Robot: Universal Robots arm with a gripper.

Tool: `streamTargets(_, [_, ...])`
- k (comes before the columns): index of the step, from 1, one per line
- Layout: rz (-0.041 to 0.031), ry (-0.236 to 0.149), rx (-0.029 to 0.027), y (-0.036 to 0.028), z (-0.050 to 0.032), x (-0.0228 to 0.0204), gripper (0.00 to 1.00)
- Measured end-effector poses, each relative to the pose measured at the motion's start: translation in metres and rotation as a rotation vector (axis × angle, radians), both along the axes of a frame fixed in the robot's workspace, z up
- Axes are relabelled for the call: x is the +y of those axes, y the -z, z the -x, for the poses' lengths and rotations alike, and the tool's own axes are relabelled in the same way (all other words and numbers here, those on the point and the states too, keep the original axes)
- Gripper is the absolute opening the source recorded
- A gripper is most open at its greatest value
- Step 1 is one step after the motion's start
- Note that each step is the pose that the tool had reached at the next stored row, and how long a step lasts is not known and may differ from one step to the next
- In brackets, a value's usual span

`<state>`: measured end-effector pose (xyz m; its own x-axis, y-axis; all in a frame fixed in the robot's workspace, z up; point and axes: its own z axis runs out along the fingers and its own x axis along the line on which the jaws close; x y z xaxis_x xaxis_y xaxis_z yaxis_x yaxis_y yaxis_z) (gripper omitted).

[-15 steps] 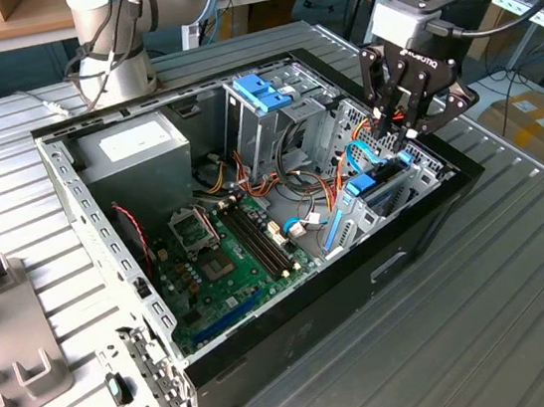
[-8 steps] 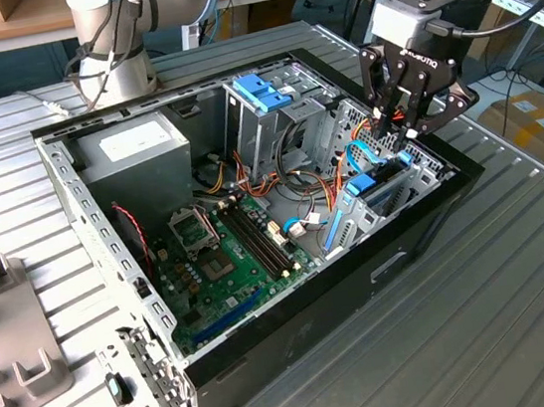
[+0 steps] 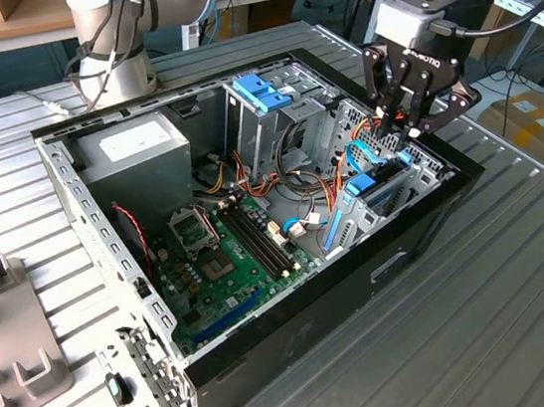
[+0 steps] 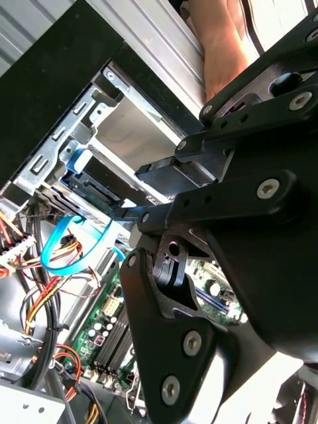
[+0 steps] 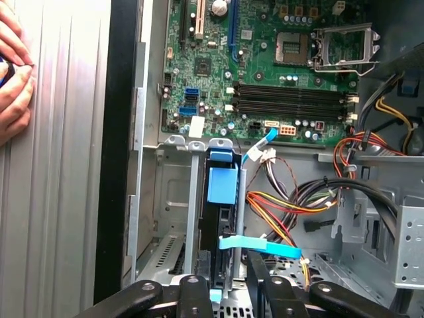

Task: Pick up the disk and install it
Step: 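Insert the first disk wire, then insert the second disk wire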

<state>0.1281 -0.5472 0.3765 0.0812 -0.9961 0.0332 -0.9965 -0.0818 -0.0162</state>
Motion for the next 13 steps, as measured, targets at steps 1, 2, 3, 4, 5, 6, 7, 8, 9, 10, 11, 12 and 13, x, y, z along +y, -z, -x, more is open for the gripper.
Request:
streamTargets(1, [0.0002,0.000,0.0000,0.0004,-0.0008,0.0000,0.36])
streamTargets(2, [0.0002,0.000,0.0000,0.0004,-0.0010,0.0000,0.36])
streamTargets(3, [0.0002,0.000,0.0000,0.0004,-0.0010,0.0000,0.36])
streamTargets(4, [0.0002,0.000,0.0000,0.0004,-0.0010,0.0000,0.36])
streamTargets(5, [0.0001,0.000,0.0000,0.0005,-0.0011,0.0000,0.36])
streamTargets(6, [0.0000,0.000,0.0000,0.0005,-0.0012,0.0000,0.36])
streamTargets(7, [0.0000,0.000,0.0000,0.0005,-0.0012,0.0000,0.36])
streamTargets(8, [0.0000,0.000,0.0000,0.0005,-0.0012,0.0000,0.36])
streamTargets(9, [0.0001,0.000,0.0000,0.0005,-0.0013,0.0000,0.36])
streamTargets(10, [0.0000,0.000,0.0000,0.0005,-0.0013,0.0000,0.36])
streamTargets(11, [0.0000,0.000,0.0000,0.0005,-0.0013,0.0000,0.36])
streamTargets(12, [0.0001,0.000,0.0000,0.0005,-0.0013,0.0000,0.36])
streamTargets(13, [0.0000,0.000,0.0000,0.0005,-0.0013,0.0000,0.36])
